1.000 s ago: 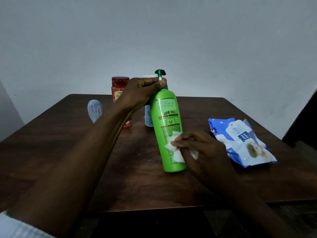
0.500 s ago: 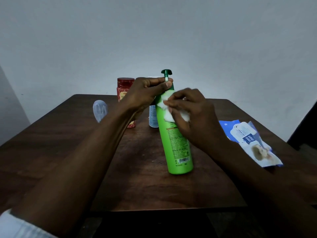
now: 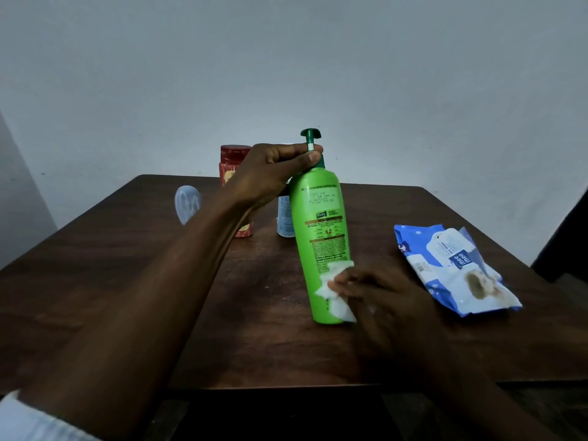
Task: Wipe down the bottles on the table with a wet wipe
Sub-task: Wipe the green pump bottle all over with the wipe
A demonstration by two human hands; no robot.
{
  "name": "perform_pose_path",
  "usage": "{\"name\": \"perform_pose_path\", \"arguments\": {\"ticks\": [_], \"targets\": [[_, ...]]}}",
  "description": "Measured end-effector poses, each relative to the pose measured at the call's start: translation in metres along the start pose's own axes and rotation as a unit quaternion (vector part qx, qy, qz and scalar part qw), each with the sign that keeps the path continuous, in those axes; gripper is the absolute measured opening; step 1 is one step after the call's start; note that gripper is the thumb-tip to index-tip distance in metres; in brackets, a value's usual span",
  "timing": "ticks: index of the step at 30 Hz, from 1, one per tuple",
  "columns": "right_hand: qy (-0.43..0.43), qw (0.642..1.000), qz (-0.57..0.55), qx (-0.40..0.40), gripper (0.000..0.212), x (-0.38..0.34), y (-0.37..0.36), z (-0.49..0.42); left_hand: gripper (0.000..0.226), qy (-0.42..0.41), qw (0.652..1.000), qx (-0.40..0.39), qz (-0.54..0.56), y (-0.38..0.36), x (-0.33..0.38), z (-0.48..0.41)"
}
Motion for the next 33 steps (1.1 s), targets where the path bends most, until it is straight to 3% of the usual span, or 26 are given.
{"name": "perform_pose_path", "arguments": {"ticks": [4, 11, 17, 21, 24, 30, 33], "targets": [[-0.082, 0.995, -0.03, 0.051, 0.027, 0.017, 0.004, -0.033, 0.025, 0.001, 1.0, 0.001, -0.002, -0.001, 0.002, 0.001], [-0.039, 0.99, 0.015, 0.132, 0.022, 0.015, 0.004, -0.099, 0.026, 0.002, 1.0, 0.008, 0.01, 0.0, 0.002, 0.003], [0.066, 0.994, 0.088, 0.007, 0.029, -0.003, -0.023, -0.097, 0.026, -0.003, 1.0, 0.009, 0.007, 0.004, 0.004, 0.006], [0.092, 0.994, 0.052, -0.035, 0.029, -0.006, -0.022, -0.06, 0.025, 0.001, 1.0, 0.002, 0.009, 0.005, 0.003, 0.006], [0.068, 0.998, 0.005, 0.014, 0.026, 0.0, -0.009, -0.039, 0.025, 0.002, 1.0, 0.001, 0.006, 0.006, 0.002, 0.006], [-0.082, 0.987, -0.027, 0.137, 0.021, 0.017, 0.011, -0.07, 0.026, 0.0, 1.0, -0.003, 0.028, -0.001, 0.005, 0.009], [-0.072, 0.981, -0.005, 0.179, 0.021, 0.019, 0.014, -0.097, 0.025, -0.002, 1.0, -0.007, 0.03, -0.004, 0.009, 0.012]]}}
Point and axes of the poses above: each hand's wrist, its own z-axis away from the middle knuckle, its own y-axis out of the back of the hand, x = y × z, the point moved 5 cm from there along -z, towards the middle knuckle, and after that the axes turned 7 degrees about y, right-handed, at the moved point
